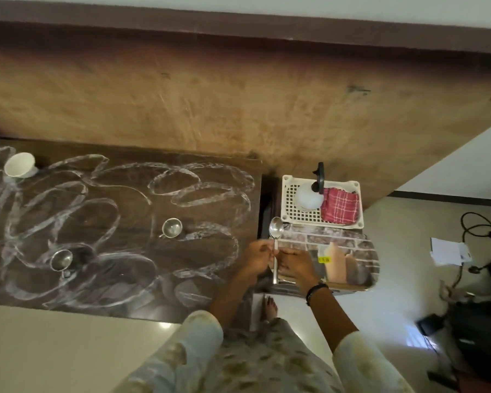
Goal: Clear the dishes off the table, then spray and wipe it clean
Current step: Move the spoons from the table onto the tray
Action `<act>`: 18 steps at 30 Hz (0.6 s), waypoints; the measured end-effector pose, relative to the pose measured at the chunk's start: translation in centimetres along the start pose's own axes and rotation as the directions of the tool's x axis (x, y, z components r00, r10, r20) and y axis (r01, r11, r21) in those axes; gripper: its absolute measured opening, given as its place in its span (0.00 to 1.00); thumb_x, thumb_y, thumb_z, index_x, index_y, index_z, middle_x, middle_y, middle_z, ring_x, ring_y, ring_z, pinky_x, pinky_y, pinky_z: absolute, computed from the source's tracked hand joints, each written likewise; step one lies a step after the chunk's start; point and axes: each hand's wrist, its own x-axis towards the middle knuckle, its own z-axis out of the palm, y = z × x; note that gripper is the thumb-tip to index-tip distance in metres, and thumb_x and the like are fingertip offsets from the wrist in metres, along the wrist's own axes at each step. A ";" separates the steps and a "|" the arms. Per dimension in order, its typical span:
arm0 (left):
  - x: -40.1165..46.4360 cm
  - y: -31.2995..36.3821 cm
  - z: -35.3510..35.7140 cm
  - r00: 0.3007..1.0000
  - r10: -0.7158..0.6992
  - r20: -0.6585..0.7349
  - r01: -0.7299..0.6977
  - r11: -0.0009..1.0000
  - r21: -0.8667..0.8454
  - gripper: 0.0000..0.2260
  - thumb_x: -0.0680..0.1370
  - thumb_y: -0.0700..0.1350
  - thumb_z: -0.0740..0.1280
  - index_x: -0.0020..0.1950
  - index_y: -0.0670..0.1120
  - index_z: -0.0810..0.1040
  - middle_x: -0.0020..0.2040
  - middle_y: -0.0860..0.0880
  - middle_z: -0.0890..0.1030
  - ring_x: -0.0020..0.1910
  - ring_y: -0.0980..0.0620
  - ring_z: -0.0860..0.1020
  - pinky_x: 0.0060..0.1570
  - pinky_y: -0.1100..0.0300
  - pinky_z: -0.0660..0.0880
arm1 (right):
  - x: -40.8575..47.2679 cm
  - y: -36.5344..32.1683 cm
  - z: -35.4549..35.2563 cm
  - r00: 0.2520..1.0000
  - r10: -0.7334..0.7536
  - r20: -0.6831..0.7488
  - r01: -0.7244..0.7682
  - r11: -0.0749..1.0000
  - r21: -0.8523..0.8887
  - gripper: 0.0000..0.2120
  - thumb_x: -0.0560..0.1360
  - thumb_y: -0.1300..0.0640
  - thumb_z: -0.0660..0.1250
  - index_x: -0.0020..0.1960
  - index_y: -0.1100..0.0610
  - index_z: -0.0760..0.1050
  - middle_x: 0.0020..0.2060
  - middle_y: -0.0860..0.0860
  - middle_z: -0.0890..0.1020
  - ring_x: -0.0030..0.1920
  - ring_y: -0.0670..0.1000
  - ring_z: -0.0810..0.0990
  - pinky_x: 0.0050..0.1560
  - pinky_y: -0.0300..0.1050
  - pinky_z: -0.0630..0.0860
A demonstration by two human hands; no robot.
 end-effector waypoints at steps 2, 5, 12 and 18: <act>0.5 -1.4 2.8 0.999 -0.002 0.040 0.001 0.999 0.033 0.10 0.76 0.36 0.63 0.46 0.45 0.83 0.40 0.46 0.81 0.31 0.61 0.74 0.42 0.60 0.76 | 1.7 0.9 -2.4 0.998 0.037 -0.044 -0.038 0.999 -0.022 0.08 0.75 0.70 0.64 0.40 0.64 0.79 0.29 0.54 0.80 0.30 0.50 0.78 0.29 0.38 0.76; 1.5 -3.3 5.2 0.988 -0.104 0.117 0.106 0.994 -0.014 0.18 0.77 0.33 0.60 0.38 0.53 0.81 0.35 0.55 0.80 0.33 0.60 0.77 0.44 0.60 0.78 | 3.9 2.0 -4.5 0.993 0.115 -0.026 -0.115 0.993 -0.022 0.13 0.77 0.72 0.58 0.36 0.64 0.74 0.18 0.48 0.76 0.20 0.43 0.75 0.23 0.34 0.72; 4.2 -5.4 7.9 0.992 -0.081 0.100 0.079 0.997 0.021 0.17 0.76 0.27 0.58 0.64 0.34 0.72 0.62 0.36 0.75 0.59 0.38 0.75 0.60 0.45 0.71 | 11.1 5.0 -5.9 0.978 0.205 -0.038 -0.209 0.966 -0.152 0.13 0.76 0.67 0.63 0.33 0.62 0.73 0.23 0.56 0.72 0.16 0.42 0.67 0.19 0.36 0.67; 7.0 -6.3 8.4 0.988 -0.125 0.094 0.118 0.990 0.082 0.17 0.77 0.30 0.59 0.65 0.35 0.71 0.65 0.38 0.73 0.65 0.42 0.73 0.63 0.52 0.70 | 15.2 7.1 -5.6 0.960 0.280 -0.005 -0.279 0.956 -0.088 0.09 0.75 0.63 0.66 0.37 0.57 0.78 0.34 0.57 0.79 0.32 0.50 0.72 0.37 0.43 0.72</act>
